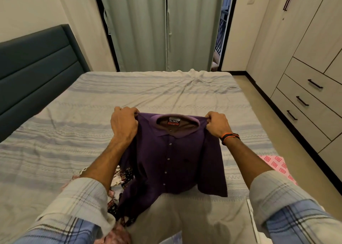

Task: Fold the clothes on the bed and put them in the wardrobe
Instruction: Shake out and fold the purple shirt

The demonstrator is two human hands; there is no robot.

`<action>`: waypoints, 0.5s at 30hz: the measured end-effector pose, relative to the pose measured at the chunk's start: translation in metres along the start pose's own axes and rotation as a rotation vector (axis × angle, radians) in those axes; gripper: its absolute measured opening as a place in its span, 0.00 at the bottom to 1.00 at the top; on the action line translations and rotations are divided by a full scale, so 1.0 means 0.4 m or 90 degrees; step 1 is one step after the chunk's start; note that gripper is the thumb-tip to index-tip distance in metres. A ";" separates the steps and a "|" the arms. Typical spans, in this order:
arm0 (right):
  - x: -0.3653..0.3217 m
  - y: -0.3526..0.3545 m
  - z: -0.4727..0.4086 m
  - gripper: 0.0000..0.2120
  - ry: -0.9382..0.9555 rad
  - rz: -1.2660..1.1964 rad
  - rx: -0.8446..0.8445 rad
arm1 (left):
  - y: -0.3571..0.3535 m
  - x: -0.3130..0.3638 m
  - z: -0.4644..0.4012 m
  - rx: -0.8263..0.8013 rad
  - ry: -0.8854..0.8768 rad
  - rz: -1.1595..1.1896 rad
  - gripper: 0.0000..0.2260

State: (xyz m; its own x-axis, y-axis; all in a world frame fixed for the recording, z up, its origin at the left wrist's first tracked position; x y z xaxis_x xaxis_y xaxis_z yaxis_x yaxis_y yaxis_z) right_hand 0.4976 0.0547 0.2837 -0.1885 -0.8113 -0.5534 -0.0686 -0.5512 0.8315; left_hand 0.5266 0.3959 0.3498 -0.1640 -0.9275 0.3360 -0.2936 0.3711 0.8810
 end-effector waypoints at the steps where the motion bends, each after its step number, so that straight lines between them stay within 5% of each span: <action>1: -0.008 0.000 0.004 0.14 0.015 0.017 -0.006 | 0.005 0.000 -0.001 0.007 0.013 0.013 0.16; 7: -0.020 -0.019 0.018 0.12 0.045 0.058 -0.037 | 0.013 -0.014 -0.001 0.023 0.074 0.103 0.10; 15: -0.005 0.028 0.005 0.19 -0.013 -0.064 0.031 | -0.007 -0.041 -0.004 -0.023 0.066 -0.003 0.11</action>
State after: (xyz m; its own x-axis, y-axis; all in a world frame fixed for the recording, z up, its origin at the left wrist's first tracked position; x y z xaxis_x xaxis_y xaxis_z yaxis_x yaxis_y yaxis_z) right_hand 0.4950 0.0507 0.2941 -0.1982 -0.7484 -0.6329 -0.1355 -0.6186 0.7739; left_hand 0.5317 0.4099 0.3424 -0.0633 -0.9299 0.3624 -0.2598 0.3659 0.8936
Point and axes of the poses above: each hand's wrist, its own z-axis away from the middle knuckle, its own y-axis out of the back of the hand, x = y × z, the point moved 9 cm from there along -z, towards the middle knuckle, and after that the axes turned 9 degrees about -x, right-handed, at the moved point
